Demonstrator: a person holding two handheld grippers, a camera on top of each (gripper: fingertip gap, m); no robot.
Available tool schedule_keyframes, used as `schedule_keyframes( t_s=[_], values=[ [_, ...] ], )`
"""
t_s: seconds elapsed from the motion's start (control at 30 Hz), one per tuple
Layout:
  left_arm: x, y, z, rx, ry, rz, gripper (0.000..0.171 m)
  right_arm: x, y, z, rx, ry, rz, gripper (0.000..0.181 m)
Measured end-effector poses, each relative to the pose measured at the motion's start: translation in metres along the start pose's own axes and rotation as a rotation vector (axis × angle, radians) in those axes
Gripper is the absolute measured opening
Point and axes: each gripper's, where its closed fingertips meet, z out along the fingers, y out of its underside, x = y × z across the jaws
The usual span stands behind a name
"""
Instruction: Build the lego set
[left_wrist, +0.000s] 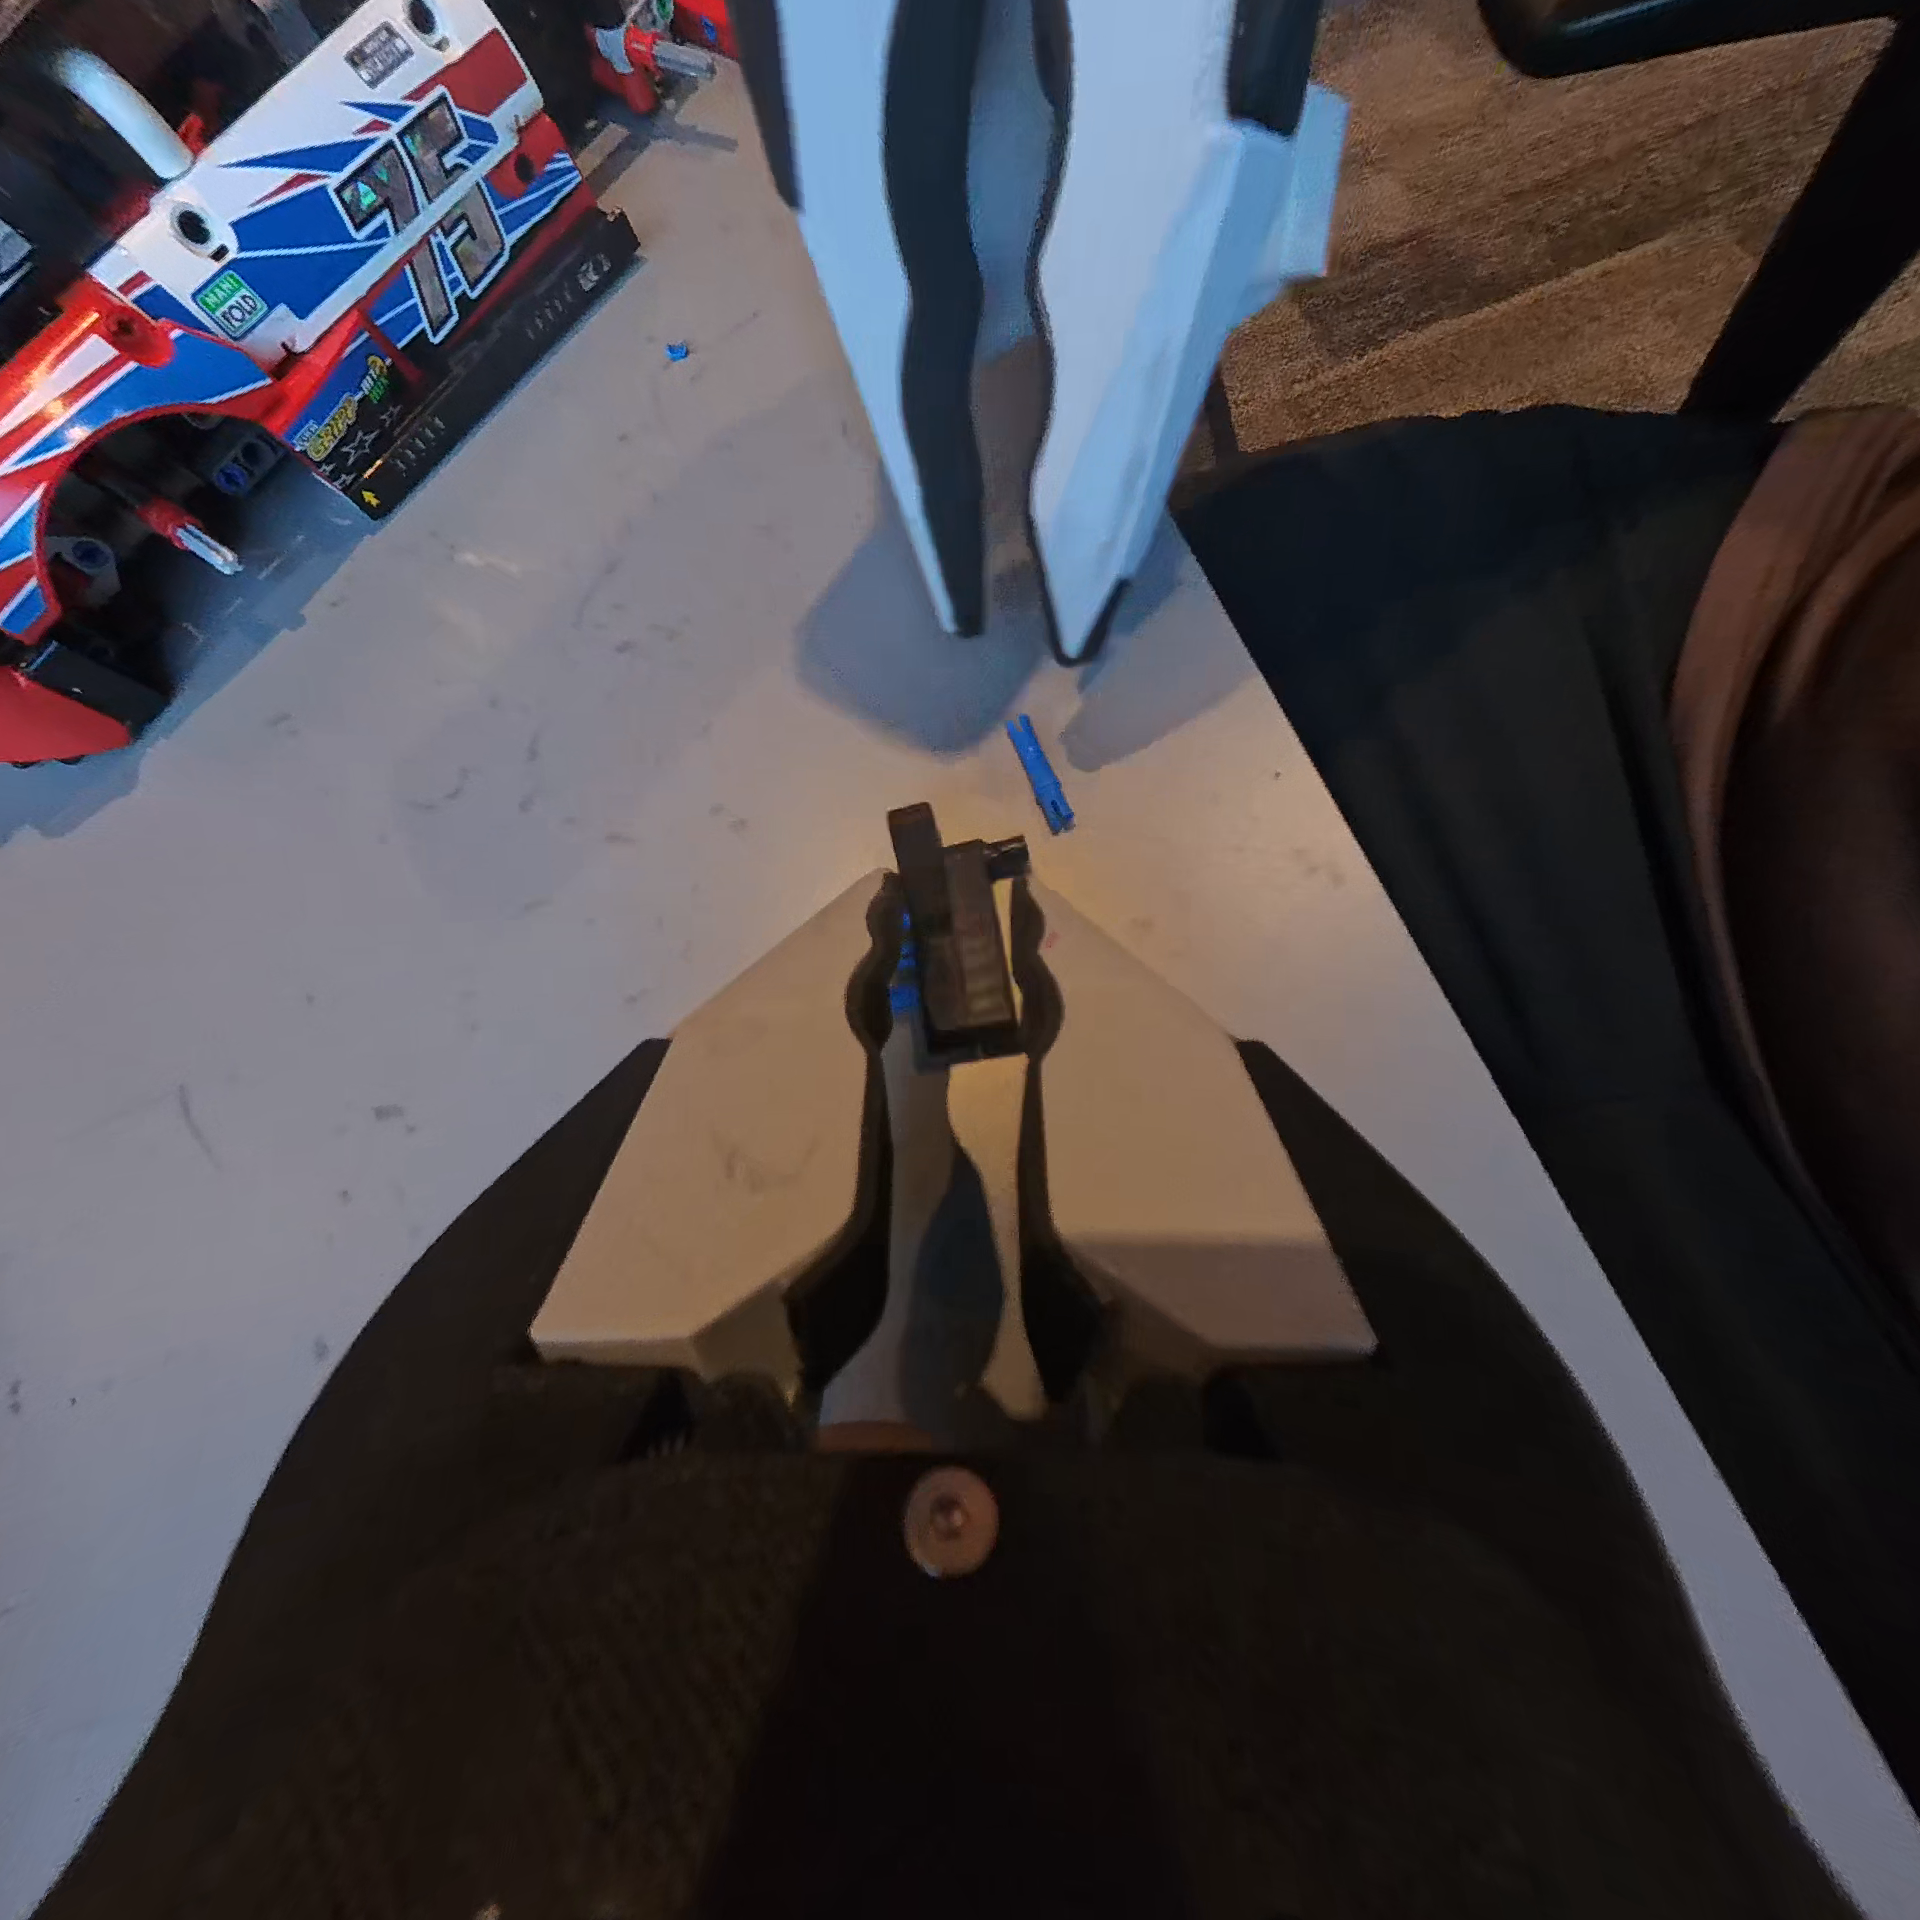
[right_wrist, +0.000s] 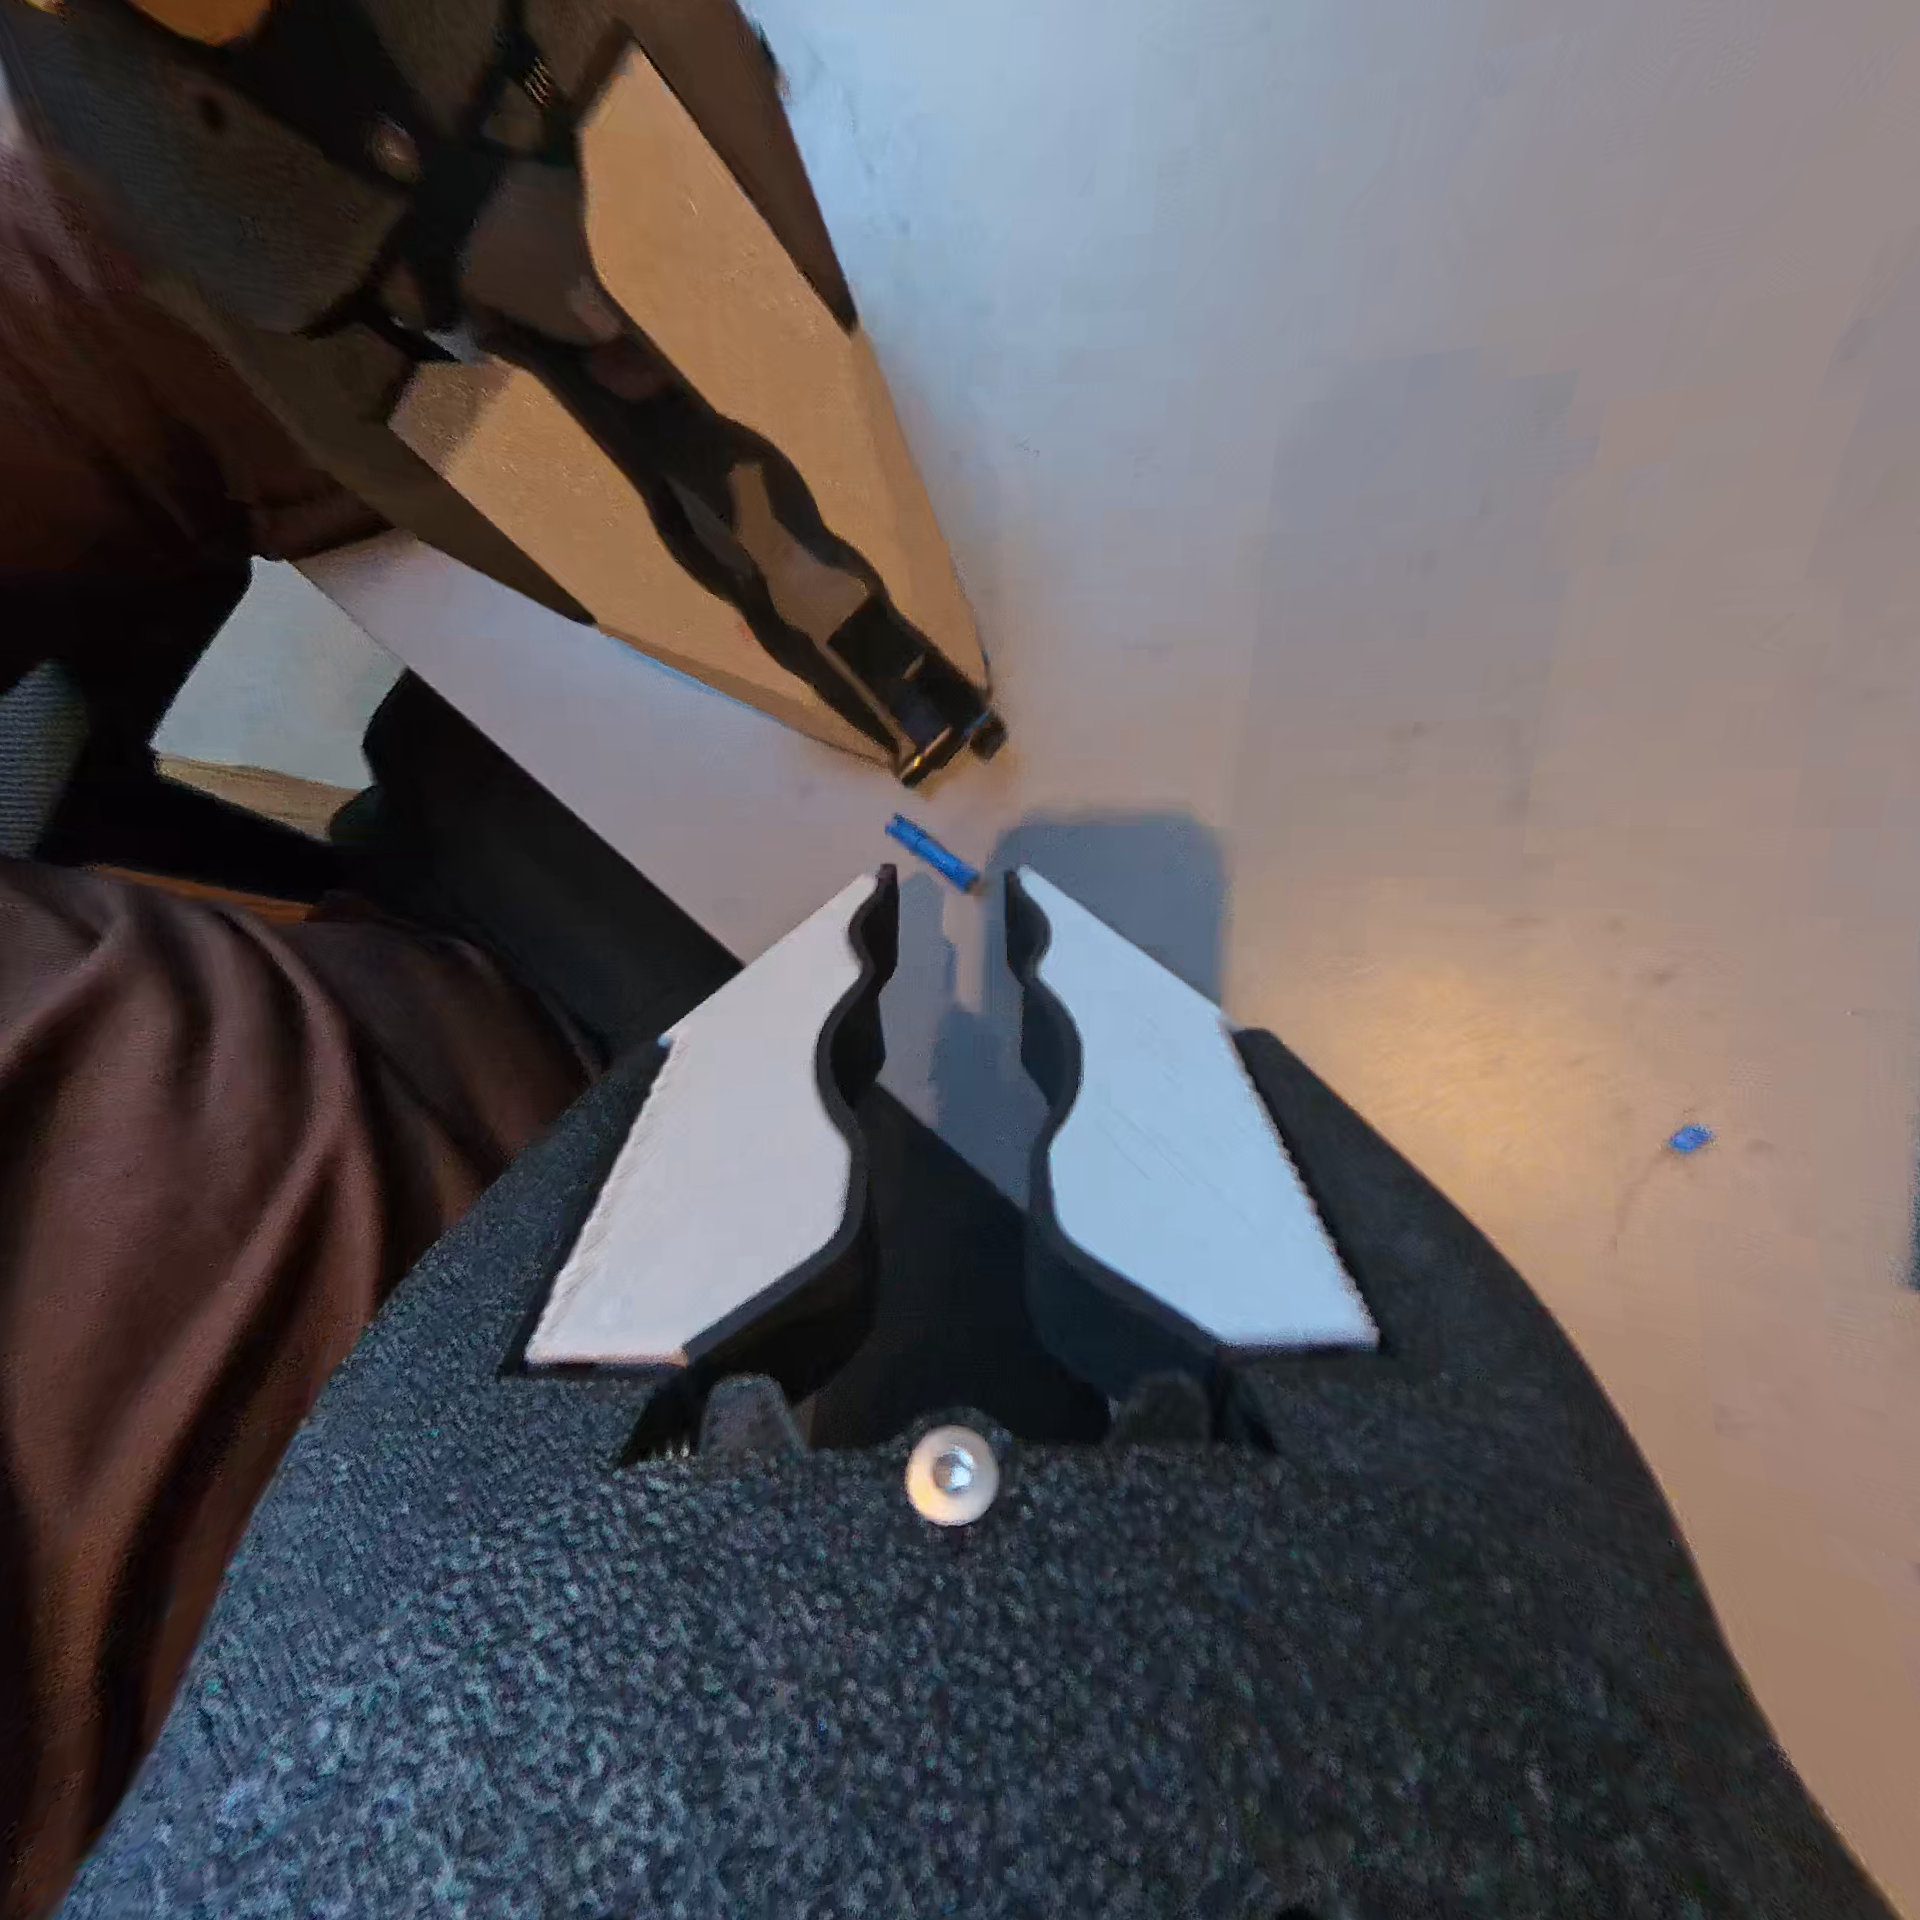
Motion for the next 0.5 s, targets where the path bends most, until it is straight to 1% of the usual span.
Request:
schedule_keyframes(
  t_s=[0.07, 0.1, 0.13, 0.17, 0.23, 0.27, 0.3, 0.33, 0.43, 0.5],
  values=[
    [0.001, 0.0, 0.0, 0.001, 0.012, -0.004, 0.018, 0.002, -0.016, -0.006, 0.054, 0.031, -0.108, 0.019],
    [0.001, 0.0, 0.0, 0.001, 0.016, -0.006, 0.017, 0.004, -0.024, -0.006, 0.081, 0.043, -0.171, 0.014],
    [0.001, 0.0, 0.0, 0.001, 0.018, -0.008, 0.017, 0.006, -0.03, -0.004, 0.095, 0.053, -0.21, 0.003],
    [0.001, 0.0, 0.0, 0.001, 0.019, -0.009, 0.017, 0.003, -0.033, 0.0, 0.096, 0.03, -0.221, 0.0],
    [0.001, 0.0, 0.0, 0.001, 0.021, -0.013, 0.017, -0.015, -0.04, 0.008, 0.107, -0.071, -0.227, 0.0],
    [0.001, 0.0, 0.0, 0.001, 0.021, -0.015, 0.017, -0.017, -0.041, 0.011, 0.107, -0.066, -0.245, 0.0],
    [0.0, 0.001, 0.0, 0.001, 0.02, -0.017, 0.015, -0.01, -0.038, 0.018, 0.079, -0.015, -0.27, 0.0],
    [0.0, 0.001, 0.0, 0.0, 0.02, -0.016, 0.015, 0.001, -0.028, 0.027, 0.019, 0.045, -0.282, 0.0],
    [0.002, 0.001, 0.0, 0.0, 0.027, -0.012, 0.015, 0.0, -0.024, 0.033, 0.02, -0.014, -0.228, 0.0],
    [0.002, 0.001, 0.0, 0.0, 0.022, -0.008, 0.015, 0.004, -0.027, 0.03, 0.043, 0.022, -0.261, 0.0]
  ],
)
